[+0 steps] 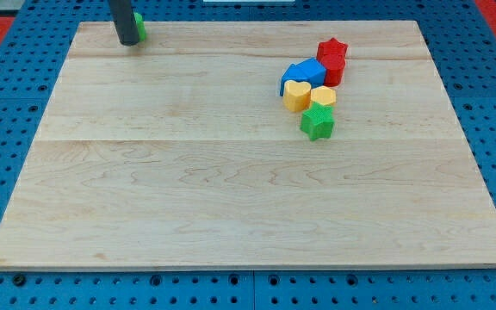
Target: Push green star closer to green circle
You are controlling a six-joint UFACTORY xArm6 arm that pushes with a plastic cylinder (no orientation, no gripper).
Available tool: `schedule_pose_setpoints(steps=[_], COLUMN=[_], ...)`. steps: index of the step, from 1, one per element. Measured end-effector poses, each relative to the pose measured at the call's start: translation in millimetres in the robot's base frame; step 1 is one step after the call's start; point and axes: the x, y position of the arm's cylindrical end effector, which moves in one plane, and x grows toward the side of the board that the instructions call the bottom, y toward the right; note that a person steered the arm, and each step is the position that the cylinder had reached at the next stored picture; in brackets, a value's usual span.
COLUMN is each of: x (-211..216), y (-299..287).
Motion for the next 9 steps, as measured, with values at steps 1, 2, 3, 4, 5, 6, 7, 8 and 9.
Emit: schedule_pose_setpoints(steps=[1,2,3,4,5,6,7,8,9], x=[43.0,113.0,206.3,267.7,283.2,249.7,206.8,183.8,183.4], y=[16.8,72.9,142.8,238.3,341.8,355.8,336.0,303.0,255.4])
